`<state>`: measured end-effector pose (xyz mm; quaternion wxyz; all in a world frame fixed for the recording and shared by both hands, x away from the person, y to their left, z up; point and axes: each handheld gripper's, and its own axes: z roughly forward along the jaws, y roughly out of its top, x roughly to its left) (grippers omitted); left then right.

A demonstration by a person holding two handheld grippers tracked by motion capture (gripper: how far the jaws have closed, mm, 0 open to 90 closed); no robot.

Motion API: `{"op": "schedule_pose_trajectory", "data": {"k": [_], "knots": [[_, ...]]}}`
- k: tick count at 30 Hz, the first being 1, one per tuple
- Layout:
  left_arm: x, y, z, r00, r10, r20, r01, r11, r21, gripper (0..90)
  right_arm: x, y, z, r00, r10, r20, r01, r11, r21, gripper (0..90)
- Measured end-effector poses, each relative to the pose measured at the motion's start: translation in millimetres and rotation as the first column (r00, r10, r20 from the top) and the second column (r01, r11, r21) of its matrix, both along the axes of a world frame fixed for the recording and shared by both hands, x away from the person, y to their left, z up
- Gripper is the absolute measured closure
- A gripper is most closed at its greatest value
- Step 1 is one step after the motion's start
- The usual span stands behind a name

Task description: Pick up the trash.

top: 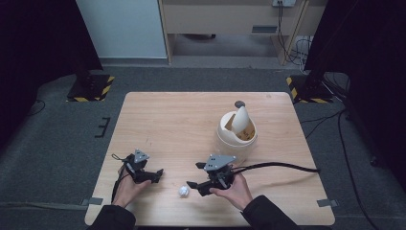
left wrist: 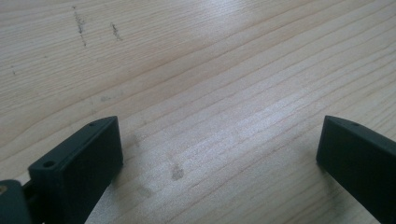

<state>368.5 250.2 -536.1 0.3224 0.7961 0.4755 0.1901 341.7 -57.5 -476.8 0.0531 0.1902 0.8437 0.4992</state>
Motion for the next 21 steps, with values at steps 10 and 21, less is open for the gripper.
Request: {"op": "schedule_pose_trajectory", "data": {"k": [10,21], "knots": [[0.0,-0.1,0.0,1.0000,0.000,0.000,0.000,1.0000,-0.001,0.0,-9.8,22.6,-17.9,0.9985,0.054,-0.003,-0.054,0.995,-0.078,27.5],[0.0,0.1,0.1,1.0000,-0.001,0.000,0.001,1.0000,0.001,0.0,-19.1,40.6,-44.0,0.9965,0.075,-0.037,-0.081,0.980,-0.180,38.5]]}}
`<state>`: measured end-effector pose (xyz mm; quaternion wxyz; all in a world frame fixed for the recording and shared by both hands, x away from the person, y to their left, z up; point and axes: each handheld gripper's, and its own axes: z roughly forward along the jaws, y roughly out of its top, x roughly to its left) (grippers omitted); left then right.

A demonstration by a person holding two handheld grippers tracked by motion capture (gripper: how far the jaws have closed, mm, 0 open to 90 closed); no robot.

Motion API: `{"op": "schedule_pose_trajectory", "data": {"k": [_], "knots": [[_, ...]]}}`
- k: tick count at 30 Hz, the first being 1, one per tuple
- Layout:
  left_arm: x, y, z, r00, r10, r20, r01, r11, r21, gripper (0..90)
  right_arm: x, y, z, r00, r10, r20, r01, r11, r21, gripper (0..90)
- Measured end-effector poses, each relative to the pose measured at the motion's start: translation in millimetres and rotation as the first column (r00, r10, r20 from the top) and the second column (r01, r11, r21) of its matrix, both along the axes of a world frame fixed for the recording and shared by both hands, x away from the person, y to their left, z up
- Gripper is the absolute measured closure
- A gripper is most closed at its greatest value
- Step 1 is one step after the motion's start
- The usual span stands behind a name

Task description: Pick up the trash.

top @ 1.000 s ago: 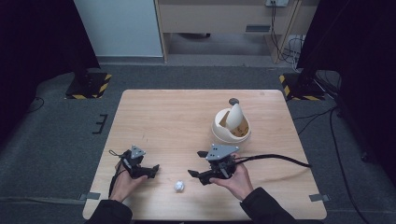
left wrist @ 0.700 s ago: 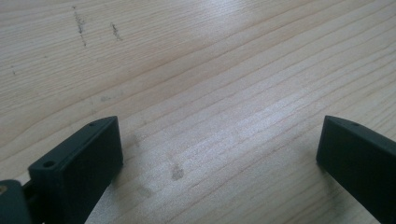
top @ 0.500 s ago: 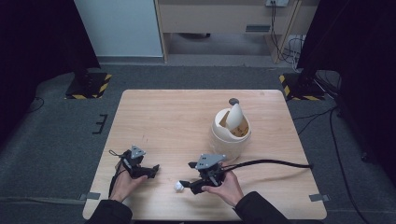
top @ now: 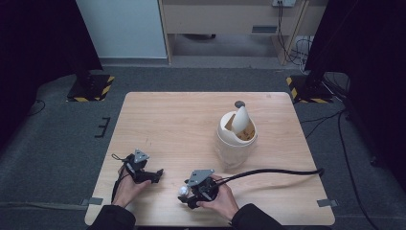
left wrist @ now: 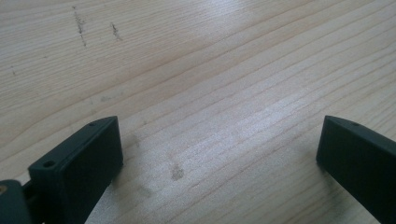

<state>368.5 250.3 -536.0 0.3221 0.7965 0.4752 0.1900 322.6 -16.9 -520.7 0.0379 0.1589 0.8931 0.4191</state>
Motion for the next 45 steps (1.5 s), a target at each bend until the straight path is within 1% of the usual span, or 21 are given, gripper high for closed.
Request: {"op": "schedule_pose_trajectory", "data": {"k": [2,4,8,9,10,14,18,23,28,29,32,38,40,43,45], "knots": [[0.0,0.0,0.0,1.0000,0.000,0.000,0.000,1.0000,0.000,0.0,0.2,0.4,-1.4,1.0000,0.003,0.000,-0.003,1.000,-0.007,40.1],[0.0,0.0,0.0,1.0000,0.000,0.000,0.000,1.0000,0.000,0.0,0.6,1.2,-3.6,1.0000,0.006,-0.005,-0.006,1.000,-0.021,44.1],[0.0,0.0,0.0,1.0000,0.000,0.000,0.000,1.0000,0.000,0.0,1.1,1.7,-5.3,0.9999,-0.002,-0.012,0.001,0.999,-0.033,49.1],[0.0,0.0,0.0,1.0000,0.000,0.000,0.000,1.0000,0.000,0.0,1.1,1.7,-5.3,0.9999,-0.002,-0.012,0.001,0.999,-0.033,49.1],[0.0,0.0,0.0,1.0000,0.000,0.000,0.000,1.0000,0.000,0.0,1.3,1.9,-5.7,0.9999,-0.003,-0.015,0.002,0.999,-0.038,52.7],[0.0,-0.1,0.0,1.0000,0.000,0.000,0.000,1.0000,0.000,0.0,2.0,1.9,-6.8,0.9997,-0.004,-0.025,0.003,0.998,-0.057,58.1],[0.0,0.0,0.0,1.0000,0.000,0.000,0.000,1.0000,0.000,0.0,1.9,1.9,-6.7,0.9995,-0.006,-0.030,0.004,0.999,-0.053,63.0],[0.0,0.0,0.0,1.0000,-0.001,0.000,0.001,1.0000,-0.001,0.0,2.6,0.0,-1.8,0.9995,-0.007,-0.032,0.005,0.999,-0.043,65.7],[-0.1,0.0,-0.1,1.0000,-0.001,0.001,0.001,1.0000,-0.001,0.0,7.6,-9.4,11.0,0.9991,-0.025,-0.035,0.025,1.000,-0.001,66.1],[-0.1,0.0,-0.2,1.0000,-0.001,0.001,0.001,1.0000,-0.001,0.0,9.1,-11.8,13.9,0.9992,-0.028,-0.029,0.029,1.000,0.002,66.1],[-0.1,0.0,-0.2,1.0000,0.000,0.002,0.000,1.0000,-0.001,0.0,13.3,-20.7,22.8,0.9987,-0.048,-0.018,0.049,0.998,0.033,66.1],[-0.2,-0.1,-0.2,1.0000,0.000,0.002,0.000,1.0000,-0.001,0.0,19.0,-41.2,43.9,0.9961,-0.088,-0.002,0.088,0.991,0.101,65.9],[-0.2,-0.1,-0.2,1.0000,0.000,0.002,0.000,1.0000,-0.002,0.0,20.5,-48.1,50.5,0.9953,-0.096,0.007,0.095,0.989,0.117,65.9],[-0.2,-0.1,-0.3,1.0000,0.001,0.003,-0.001,1.0000,-0.002,0.0,21.1,-58.1,57.5,0.9942,-0.107,0.008,0.105,0.984,0.145,65.9],[-0.2,-0.1,-0.3,1.0000,0.001,0.003,-0.001,1.0000,-0.002,0.0,20.4,-65.0,60.4,0.9938,-0.111,0.008,0.109,0.982,0.152,65.8]]}}
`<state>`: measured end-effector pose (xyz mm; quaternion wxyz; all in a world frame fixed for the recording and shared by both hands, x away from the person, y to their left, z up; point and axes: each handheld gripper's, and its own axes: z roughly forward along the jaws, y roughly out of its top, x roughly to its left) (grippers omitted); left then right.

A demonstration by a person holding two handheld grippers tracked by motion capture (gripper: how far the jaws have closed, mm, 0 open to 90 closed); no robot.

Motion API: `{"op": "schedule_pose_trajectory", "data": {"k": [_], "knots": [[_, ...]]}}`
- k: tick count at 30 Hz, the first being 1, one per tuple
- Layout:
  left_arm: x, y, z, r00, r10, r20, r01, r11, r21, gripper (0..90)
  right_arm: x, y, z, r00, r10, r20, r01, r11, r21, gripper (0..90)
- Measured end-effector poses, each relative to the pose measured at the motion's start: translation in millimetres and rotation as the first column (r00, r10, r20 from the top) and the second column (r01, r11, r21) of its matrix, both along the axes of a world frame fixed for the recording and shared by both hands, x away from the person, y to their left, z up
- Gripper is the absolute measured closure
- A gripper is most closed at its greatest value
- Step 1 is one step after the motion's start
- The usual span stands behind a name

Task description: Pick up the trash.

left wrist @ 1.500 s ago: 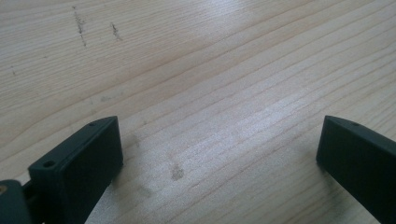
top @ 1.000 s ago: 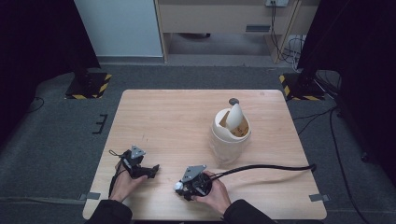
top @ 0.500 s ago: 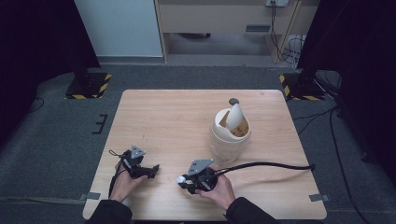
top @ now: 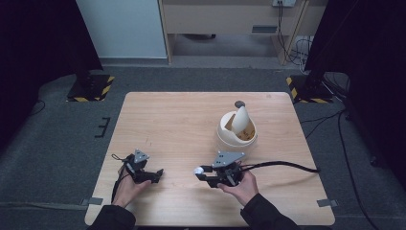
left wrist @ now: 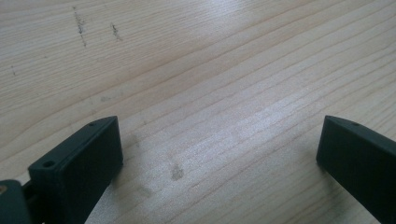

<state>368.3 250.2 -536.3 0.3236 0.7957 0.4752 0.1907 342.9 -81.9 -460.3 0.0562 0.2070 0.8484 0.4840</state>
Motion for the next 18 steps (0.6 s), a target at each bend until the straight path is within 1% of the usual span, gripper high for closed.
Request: {"op": "schedule_pose_trajectory", "data": {"k": [12,14,15,16,18], "knots": [[-0.1,0.1,0.0,1.0000,-0.001,0.000,0.001,1.0000,0.000,0.0,-5.1,-44.3,23.8,0.9992,-0.026,0.029,0.024,0.996,0.080,65.6],[-0.1,0.1,-0.1,1.0000,0.000,0.001,0.000,1.0000,0.001,0.0,-5.8,-52.8,27.7,0.9988,-0.037,0.032,0.033,0.994,0.099,65.6],[-0.1,0.1,-0.1,1.0000,0.000,0.001,0.000,1.0000,0.001,0.0,-5.8,-52.8,27.7,0.9988,-0.037,0.032,0.033,0.994,0.099,65.6],[-0.1,0.1,-0.1,1.0000,0.000,0.001,0.000,1.0000,0.001,0.0,-6.2,-61.6,31.3,0.9980,-0.051,0.036,0.047,0.992,0.114,65.6],[-0.1,0.1,-0.1,1.0000,-0.001,0.001,0.001,1.0000,0.000,0.0,-6.6,-70.5,35.1,0.9970,-0.065,0.041,0.059,0.990,0.130,65.7]]}}
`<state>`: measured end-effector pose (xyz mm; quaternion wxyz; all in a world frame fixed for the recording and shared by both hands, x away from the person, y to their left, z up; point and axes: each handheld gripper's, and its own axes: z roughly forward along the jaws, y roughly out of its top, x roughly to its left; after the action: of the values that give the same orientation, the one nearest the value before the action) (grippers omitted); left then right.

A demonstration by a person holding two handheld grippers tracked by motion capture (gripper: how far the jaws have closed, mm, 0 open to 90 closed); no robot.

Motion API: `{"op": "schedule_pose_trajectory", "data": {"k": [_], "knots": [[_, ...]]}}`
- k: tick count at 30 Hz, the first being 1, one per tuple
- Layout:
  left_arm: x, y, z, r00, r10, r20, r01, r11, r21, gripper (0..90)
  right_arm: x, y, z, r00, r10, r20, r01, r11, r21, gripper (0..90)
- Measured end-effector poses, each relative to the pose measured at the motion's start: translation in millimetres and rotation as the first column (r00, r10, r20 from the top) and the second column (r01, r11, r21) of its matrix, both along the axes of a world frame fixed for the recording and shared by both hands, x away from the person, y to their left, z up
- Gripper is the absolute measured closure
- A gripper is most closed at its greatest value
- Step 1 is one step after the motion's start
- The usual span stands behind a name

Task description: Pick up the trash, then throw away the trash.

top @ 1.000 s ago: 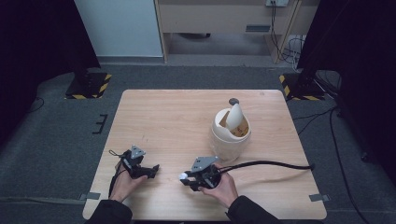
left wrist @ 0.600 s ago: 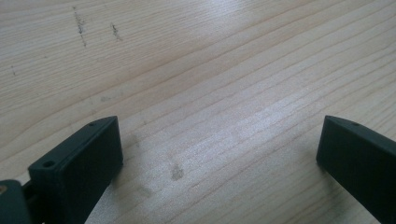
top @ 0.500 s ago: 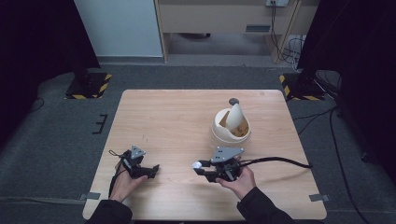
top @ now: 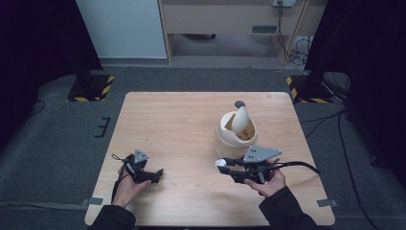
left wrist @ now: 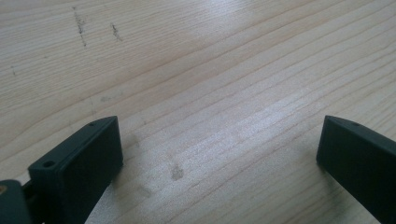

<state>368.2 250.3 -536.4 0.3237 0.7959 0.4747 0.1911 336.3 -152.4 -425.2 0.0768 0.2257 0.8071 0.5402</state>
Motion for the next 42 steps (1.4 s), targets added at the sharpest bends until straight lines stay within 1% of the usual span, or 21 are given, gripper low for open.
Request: {"op": "schedule_pose_trajectory", "data": {"k": [5,10,13,15,18,19,20,25,29,34,38,39,40,41,42], "knots": [[0.0,0.0,0.0,1.0000,0.000,0.000,0.000,1.0000,0.000,0.0,-0.7,-21.9,8.2,0.9992,-0.040,0.007,0.040,0.999,0.037,65.9],[0.0,0.0,0.0,1.0000,0.000,0.000,0.000,1.0000,0.000,0.0,2.0,-41.3,17.9,0.9964,-0.083,0.017,0.081,0.993,0.083,66.0],[0.0,0.0,0.0,1.0000,0.000,0.000,0.000,1.0000,0.000,0.0,3.5,-50.6,24.6,0.9930,-0.114,0.030,0.111,0.989,0.103,65.9],[0.0,0.0,0.0,1.0000,0.000,0.000,0.000,1.0000,0.000,0.0,4.5,-55.9,28.1,0.9888,-0.143,0.044,0.137,0.984,0.110,65.8],[0.0,0.0,0.0,1.0000,0.000,0.000,0.000,1.0000,0.000,0.0,6.5,-62.6,30.8,0.9828,-0.178,0.051,0.169,0.976,0.135,66.0],[0.0,0.0,0.0,1.0000,0.000,0.000,0.000,1.0000,0.000,0.0,6.5,-62.6,30.8,0.9828,-0.178,0.051,0.169,0.976,0.135,66.0],[0.0,0.0,0.0,1.0000,0.000,0.000,0.000,1.0000,0.000,0.0,8.3,-67.0,32.2,0.9788,-0.198,0.052,0.189,0.971,0.146,66.0],[0.1,-0.1,0.0,1.0000,0.000,0.000,0.000,1.0000,0.000,0.0,10.8,-79.5,37.3,0.9659,-0.250,0.067,0.236,0.957,0.169,66.0],[0.1,-0.2,0.0,1.0000,0.001,-0.001,-0.001,1.0000,0.000,0.0,12.8,-87.6,40.9,0.9529,-0.292,0.083,0.273,0.944,0.187,66.1],[0.2,-0.4,0.0,1.0000,0.002,0.000,-0.002,1.0000,0.001,0.0,16.7,-94.1,41.8,0.9427,-0.323,0.084,0.302,0.933,0.196,65.9],[0.2,-0.3,0.0,1.0000,0.001,0.000,-0.001,1.0000,0.000,0.0,20.5,-99.4,41.9,0.9328,-0.350,0.086,0.329,0.924,0.194,66.0],[0.2,-0.3,0.0,1.0000,0.001,0.000,-0.001,1.0000,0.000,0.0,21.4,-100.8,41.9,0.9309,-0.355,0.086,0.334,0.922,0.194,65.9],[0.2,-0.3,0.0,1.0000,0.001,0.000,-0.001,1.0000,0.000,0.0,21.4,-100.8,41.9,0.9309,-0.355,0.086,0.334,0.922,0.194,65.9],[0.2,-0.4,0.0,1.0000,0.001,0.000,-0.001,1.0000,0.001,0.0,23.6,-102.9,41.7,0.9276,-0.363,0.088,0.342,0.919,0.195,65.9],[0.2,-0.4,0.0,1.0000,0.001,0.000,-0.001,1.0000,0.001,0.0,24.7,-103.7,41.4,0.9262,-0.367,0.087,0.346,0.918,0.195,65.9]]}}
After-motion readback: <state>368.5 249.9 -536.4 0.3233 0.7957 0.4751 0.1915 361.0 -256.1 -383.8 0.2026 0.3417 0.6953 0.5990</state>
